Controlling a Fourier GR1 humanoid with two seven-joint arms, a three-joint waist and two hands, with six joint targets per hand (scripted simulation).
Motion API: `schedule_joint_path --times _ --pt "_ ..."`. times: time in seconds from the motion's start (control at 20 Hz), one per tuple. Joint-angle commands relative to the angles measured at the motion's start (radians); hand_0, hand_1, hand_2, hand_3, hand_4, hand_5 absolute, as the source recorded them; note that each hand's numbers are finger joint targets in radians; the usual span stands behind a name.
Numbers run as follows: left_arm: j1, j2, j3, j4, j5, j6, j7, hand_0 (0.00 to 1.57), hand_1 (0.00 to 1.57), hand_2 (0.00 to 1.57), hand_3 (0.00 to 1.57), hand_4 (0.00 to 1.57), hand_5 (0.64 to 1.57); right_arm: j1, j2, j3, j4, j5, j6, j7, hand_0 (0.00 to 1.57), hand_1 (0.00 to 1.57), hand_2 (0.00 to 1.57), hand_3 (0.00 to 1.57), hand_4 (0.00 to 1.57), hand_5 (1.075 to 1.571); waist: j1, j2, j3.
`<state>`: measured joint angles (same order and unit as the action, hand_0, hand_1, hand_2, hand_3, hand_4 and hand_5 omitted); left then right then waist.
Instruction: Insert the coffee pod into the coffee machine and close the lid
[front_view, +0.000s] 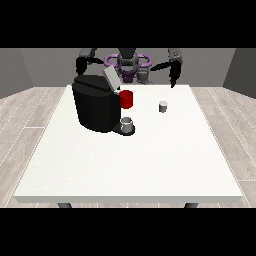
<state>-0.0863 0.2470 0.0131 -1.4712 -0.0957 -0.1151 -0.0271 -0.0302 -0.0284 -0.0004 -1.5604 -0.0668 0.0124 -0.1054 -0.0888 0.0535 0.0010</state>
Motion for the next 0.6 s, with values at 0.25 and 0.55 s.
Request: schedule_joint_path --times 0.25,0.55 --pt "-0.148 0.150 0.040 0.252 -0.181 0.029 -0.109 0.00 0.00 0.00 0.00 0.00 1.571 -0.095 0.026 0.014 -0.027 0.009 -0.016 -0.034 0.00 0.00 0.00 0.00 0.23 1.571 -0.064 0.156 -0.0013" --pt "-0.279 0.186 0.054 0.436 -0.260 0.059 -0.151 0.00 0.00 0.00 0.00 0.00 1.571 -0.094 0.012 0.030 -0.002 0.056 -0.014 -0.117 0.00 0.00 0.00 0.00 0.42 1.571 -0.105 0.224 -0.0014"
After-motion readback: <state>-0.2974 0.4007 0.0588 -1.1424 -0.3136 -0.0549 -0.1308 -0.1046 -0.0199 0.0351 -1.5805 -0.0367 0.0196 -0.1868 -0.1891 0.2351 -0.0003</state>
